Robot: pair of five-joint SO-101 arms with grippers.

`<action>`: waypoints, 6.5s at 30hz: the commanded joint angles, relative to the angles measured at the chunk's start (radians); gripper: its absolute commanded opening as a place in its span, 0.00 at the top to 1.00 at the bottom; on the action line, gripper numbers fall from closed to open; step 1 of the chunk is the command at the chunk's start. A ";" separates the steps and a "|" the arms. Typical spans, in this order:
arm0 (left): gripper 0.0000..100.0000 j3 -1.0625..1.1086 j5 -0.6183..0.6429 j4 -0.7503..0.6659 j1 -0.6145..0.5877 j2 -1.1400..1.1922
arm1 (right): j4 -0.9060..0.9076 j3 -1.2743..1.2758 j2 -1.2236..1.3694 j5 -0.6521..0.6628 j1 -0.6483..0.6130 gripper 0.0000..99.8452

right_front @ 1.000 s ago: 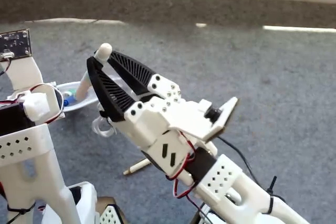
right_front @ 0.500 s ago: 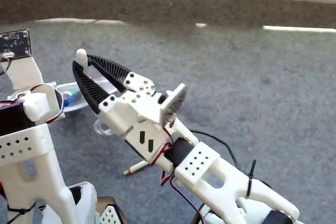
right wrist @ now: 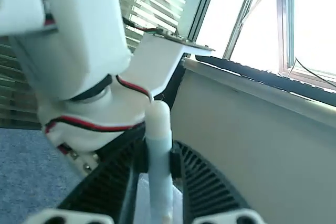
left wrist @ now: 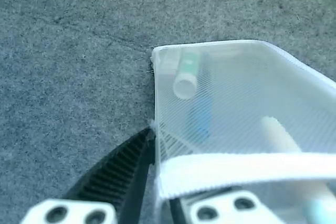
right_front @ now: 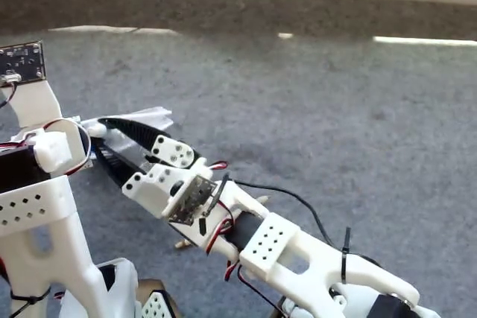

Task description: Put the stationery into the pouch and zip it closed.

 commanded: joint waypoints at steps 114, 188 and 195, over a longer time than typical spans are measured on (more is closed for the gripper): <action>0.99 0.039 0.003 -0.023 -0.013 0.010 | 1.458 -0.099 0.252 -1.002 0.410 0.79; 0.99 0.039 0.003 -0.021 -0.015 0.010 | 1.989 -0.197 -0.745 -0.591 0.400 1.00; 0.99 0.039 0.003 -0.020 -0.012 0.010 | 1.807 -0.302 -0.842 -0.592 0.400 1.00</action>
